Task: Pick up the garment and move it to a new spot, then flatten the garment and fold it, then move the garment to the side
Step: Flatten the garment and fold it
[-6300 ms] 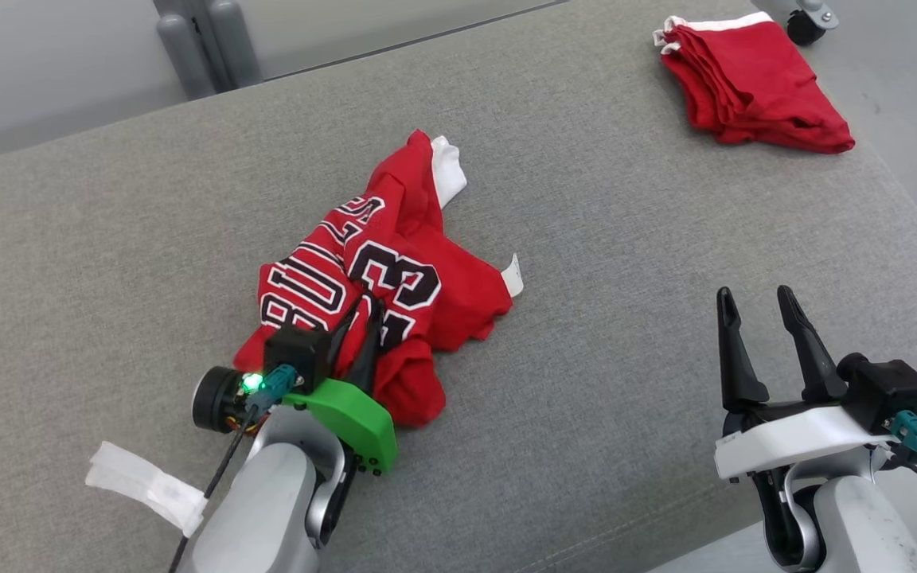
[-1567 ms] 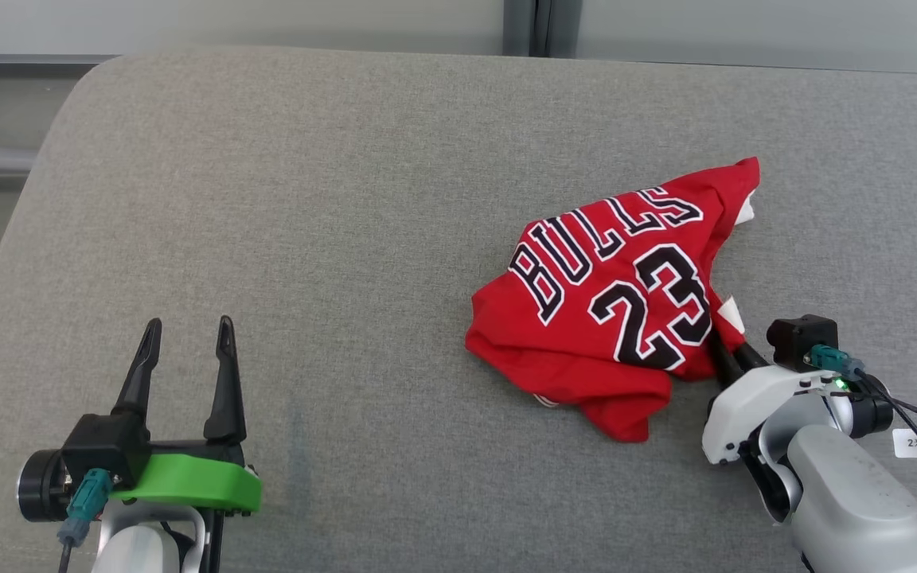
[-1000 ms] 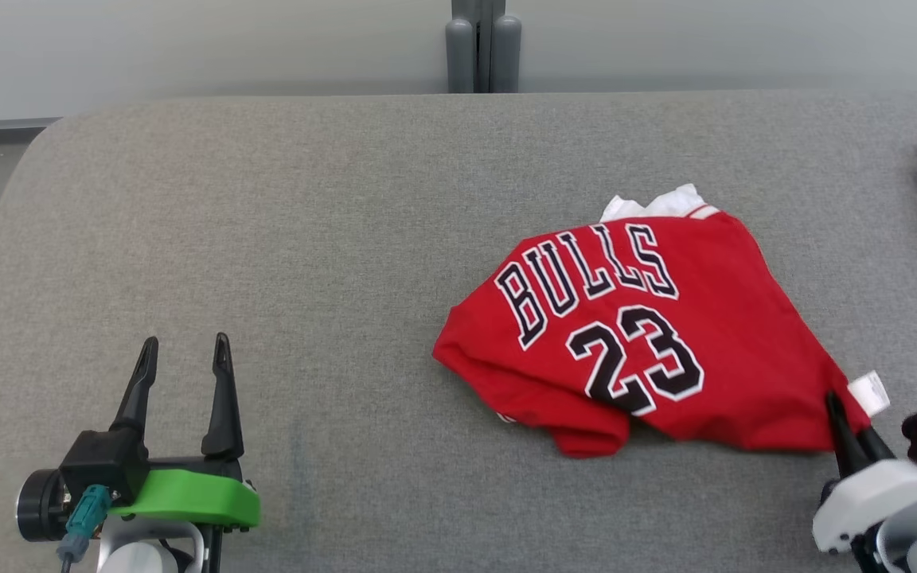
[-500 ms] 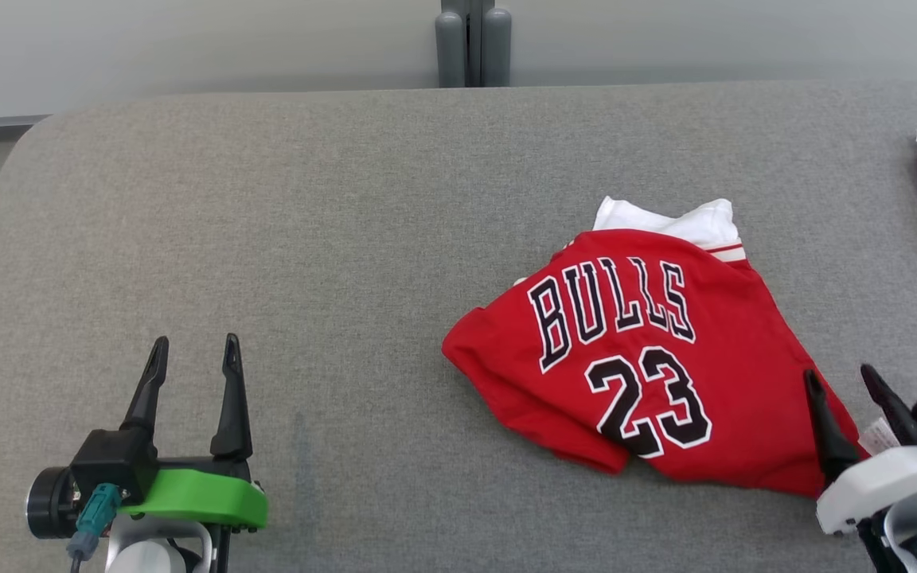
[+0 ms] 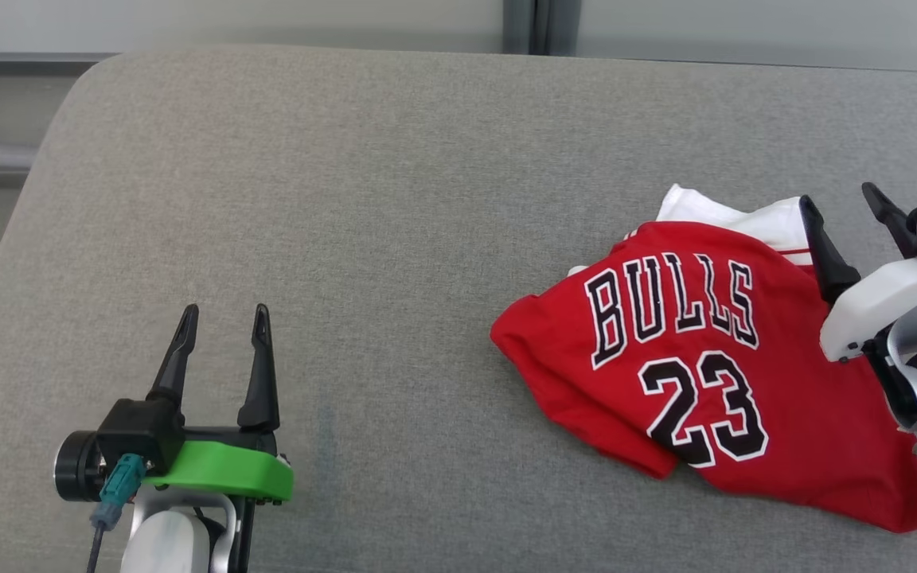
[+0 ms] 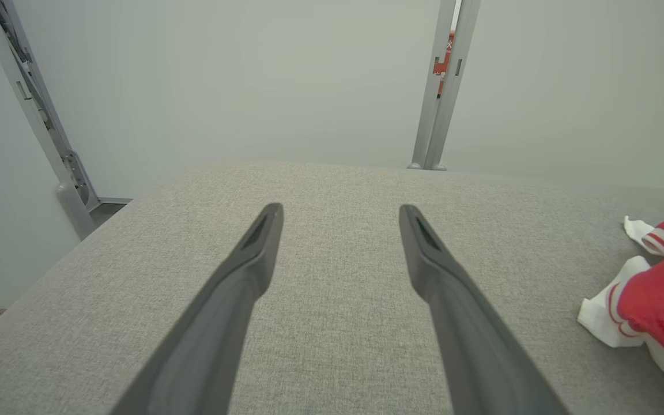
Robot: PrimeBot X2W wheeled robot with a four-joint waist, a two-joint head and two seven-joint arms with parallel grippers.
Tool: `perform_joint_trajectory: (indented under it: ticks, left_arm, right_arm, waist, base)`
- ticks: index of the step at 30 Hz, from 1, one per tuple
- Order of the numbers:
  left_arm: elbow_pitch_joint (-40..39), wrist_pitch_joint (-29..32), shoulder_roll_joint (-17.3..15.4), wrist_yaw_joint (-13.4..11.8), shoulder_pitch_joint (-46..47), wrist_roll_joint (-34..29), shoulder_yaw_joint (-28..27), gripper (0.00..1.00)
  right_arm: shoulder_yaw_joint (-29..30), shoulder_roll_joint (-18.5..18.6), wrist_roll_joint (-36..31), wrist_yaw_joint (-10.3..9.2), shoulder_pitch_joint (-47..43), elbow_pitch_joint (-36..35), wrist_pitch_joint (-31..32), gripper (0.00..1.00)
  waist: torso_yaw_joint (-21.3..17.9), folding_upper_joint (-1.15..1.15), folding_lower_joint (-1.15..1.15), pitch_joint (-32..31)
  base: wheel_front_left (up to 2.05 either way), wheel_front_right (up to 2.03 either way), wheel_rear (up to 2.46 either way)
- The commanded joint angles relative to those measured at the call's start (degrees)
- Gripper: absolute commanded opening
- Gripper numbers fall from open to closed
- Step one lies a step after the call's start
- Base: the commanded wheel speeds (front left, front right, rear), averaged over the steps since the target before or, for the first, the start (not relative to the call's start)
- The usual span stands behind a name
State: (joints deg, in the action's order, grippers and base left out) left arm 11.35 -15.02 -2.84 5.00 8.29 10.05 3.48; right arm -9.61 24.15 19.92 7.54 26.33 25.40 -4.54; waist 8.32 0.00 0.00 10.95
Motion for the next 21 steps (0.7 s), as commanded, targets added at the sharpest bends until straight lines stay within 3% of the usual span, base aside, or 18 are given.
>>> perform_joint_trajectory:
  ticks: [1, 9, 16, 17, 18, 21]
  left_arm:
    - [-0.04, -0.19, -0.12, -0.38, 1.12, 0.35, 0.37, 1.00]
    - [-0.01, -0.19, -0.12, -0.90, 2.36, 1.48, 2.19, 1.00]
    - [-0.05, -0.18, -0.12, -1.47, 3.31, 1.88, 3.17, 1.00]
    - [-0.03, -0.18, -0.12, -1.47, 3.36, 1.86, 3.23, 1.00]
    - [0.05, -0.18, -0.11, -1.50, 3.45, 1.80, 3.28, 1.00]
    - [0.25, -0.19, -0.12, -1.56, 3.77, 1.62, 3.46, 1.00]
  right_arm:
    - [-0.40, 0.86, 0.20, -0.10, 1.77, 1.92, 0.22, 1.00]
    - [-2.32, 2.61, 2.32, -0.10, 6.90, 15.15, 0.72, 1.00]
    - [-3.50, 0.23, 8.50, -0.08, 8.63, 23.95, 1.15, 1.00]
    - [-4.06, -0.11, 9.41, -0.07, 8.65, 24.62, 1.54, 0.70]
    - [-4.77, -0.38, 10.39, -0.05, 8.75, 25.08, 1.72, 0.00]
    - [-6.57, -0.13, 12.19, -0.05, 9.72, 25.70, 0.82, 0.00]
  waist:
    - [2.64, 0.00, 0.00, 1.88]
    - [5.84, 0.00, 0.00, 4.28]
    - [6.64, 0.00, 0.00, 5.63]
    - [6.62, 0.00, 0.00, 5.69]
    - [6.57, 0.00, 0.00, 5.72]
    - [6.50, 0.00, 0.00, 5.59]
  base:
    - [0.00, 0.00, 0.00]
    - [0.00, 0.00, 0.00]
    - [0.00, 0.00, 0.00]
    - [0.00, 0.00, 0.00]
    - [0.00, 0.00, 0.00]
    - [0.00, 0.00, 0.00]
